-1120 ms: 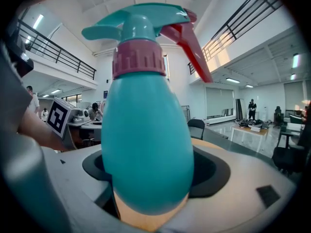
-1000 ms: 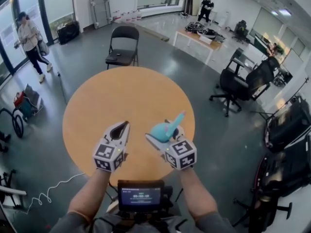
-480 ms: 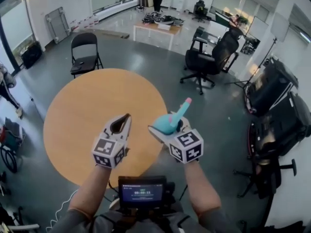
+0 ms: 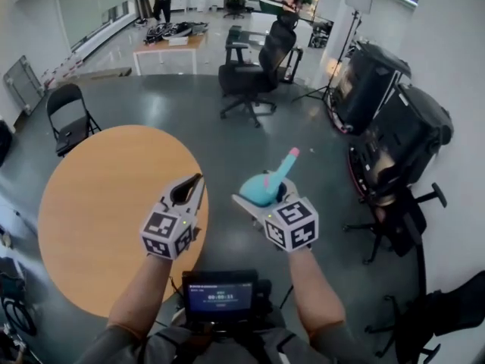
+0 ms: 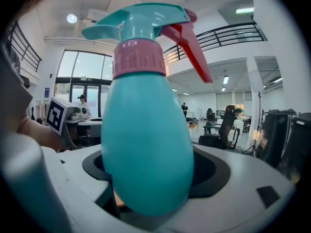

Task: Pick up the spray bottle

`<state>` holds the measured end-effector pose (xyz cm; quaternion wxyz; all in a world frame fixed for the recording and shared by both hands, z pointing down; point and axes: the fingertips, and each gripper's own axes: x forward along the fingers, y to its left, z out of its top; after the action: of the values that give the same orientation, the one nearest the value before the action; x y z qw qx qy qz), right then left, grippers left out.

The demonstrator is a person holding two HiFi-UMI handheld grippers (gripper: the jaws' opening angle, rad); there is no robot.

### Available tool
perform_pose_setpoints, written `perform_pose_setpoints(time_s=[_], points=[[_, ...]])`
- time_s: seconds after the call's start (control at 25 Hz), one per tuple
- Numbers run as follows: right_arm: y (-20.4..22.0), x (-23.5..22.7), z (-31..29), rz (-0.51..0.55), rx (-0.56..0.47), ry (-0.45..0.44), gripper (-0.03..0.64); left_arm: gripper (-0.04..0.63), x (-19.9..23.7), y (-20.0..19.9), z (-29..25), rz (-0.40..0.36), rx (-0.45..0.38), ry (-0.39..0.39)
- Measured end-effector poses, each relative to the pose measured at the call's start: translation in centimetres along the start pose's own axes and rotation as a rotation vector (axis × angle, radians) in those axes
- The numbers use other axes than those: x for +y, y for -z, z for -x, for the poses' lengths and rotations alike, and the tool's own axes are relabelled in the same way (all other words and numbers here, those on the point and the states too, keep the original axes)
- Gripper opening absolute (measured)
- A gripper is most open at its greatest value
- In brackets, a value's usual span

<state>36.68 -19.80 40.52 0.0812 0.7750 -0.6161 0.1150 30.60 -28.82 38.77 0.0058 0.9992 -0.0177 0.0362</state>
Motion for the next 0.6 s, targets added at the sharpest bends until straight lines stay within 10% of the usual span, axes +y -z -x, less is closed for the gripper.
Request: perform_pose_setpoints(time_s=[0.6], points=[[2.2, -11.6, 9.3, -0.057, -0.002, 0.281, 0.434, 0.005, -9.5, -0.3, -9.9, -0.024, 0.018, 0.268]])
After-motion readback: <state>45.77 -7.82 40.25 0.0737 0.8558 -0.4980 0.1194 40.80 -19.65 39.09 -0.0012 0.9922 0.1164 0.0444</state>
